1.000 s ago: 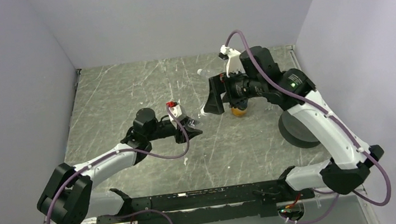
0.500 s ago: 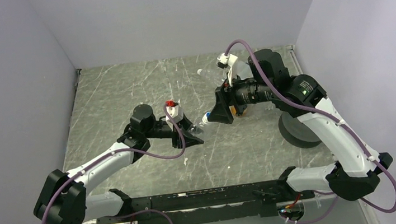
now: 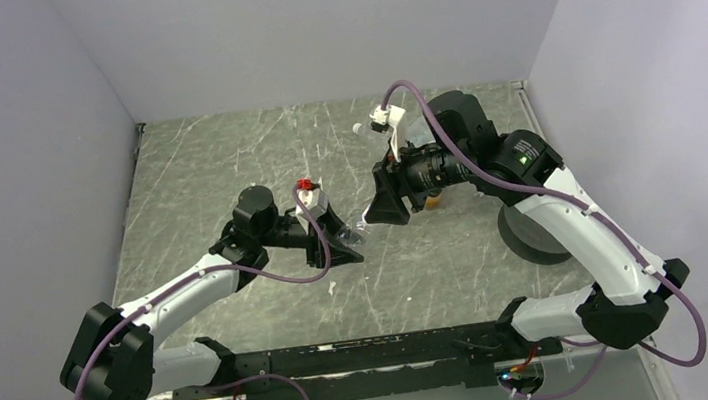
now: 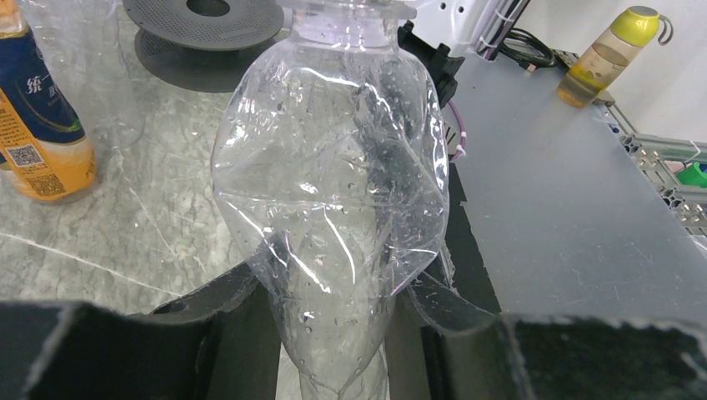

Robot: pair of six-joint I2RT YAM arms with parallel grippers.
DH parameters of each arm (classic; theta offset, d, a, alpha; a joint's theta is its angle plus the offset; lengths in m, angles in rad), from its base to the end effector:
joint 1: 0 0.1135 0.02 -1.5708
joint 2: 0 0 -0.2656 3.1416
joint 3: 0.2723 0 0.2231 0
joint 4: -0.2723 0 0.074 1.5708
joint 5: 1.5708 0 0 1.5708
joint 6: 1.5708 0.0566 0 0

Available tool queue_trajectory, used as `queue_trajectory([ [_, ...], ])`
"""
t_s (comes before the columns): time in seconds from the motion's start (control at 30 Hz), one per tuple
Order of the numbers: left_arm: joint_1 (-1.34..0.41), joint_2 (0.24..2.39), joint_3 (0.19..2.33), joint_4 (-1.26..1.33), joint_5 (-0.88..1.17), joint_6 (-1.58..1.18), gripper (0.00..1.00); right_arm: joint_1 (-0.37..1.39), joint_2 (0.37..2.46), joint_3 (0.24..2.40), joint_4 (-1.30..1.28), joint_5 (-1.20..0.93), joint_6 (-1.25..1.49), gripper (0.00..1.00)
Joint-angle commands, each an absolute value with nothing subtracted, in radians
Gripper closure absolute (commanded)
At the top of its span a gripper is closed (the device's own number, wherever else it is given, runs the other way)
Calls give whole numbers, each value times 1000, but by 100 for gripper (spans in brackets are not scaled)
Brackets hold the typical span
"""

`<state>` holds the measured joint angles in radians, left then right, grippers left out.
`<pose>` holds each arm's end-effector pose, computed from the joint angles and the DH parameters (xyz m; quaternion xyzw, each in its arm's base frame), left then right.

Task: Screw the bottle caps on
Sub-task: Screw the bottle cap onto the plastic bottle.

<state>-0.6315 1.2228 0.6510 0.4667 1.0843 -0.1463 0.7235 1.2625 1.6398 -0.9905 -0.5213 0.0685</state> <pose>0.1662 -0.1835 0.2868 0.4880 0.5351 -0.5722 0.3848 0.1445 0.1653 0.4307 -0.3883 0.7738 0.3827 0.3225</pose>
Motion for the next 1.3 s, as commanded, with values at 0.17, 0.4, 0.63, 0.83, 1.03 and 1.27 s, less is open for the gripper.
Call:
queue_trajectory([
  [0.17, -627, 1210, 687, 505, 1127, -157, 100, 729, 1262, 1652, -998, -487, 37, 43],
  [0.4, -627, 1212, 688, 505, 1126, -158, 100, 728, 1260, 1644, -1004, -466, 33, 45],
  [0.63, -627, 1216, 689, 509, 1124, -161, 100, 731, 1269, 1630, -997, -499, 37, 49],
  [0.83, -627, 1219, 690, 511, 1122, -161, 100, 735, 1270, 1620, -994, -505, 40, 52],
  [1.03, -626, 1220, 692, 514, 1109, -164, 100, 738, 1275, 1612, -992, -507, 47, 64],
  [1.27, -627, 1196, 719, 535, 870, -143, 100, 739, 1304, 1597, -962, -394, 155, 80],
])
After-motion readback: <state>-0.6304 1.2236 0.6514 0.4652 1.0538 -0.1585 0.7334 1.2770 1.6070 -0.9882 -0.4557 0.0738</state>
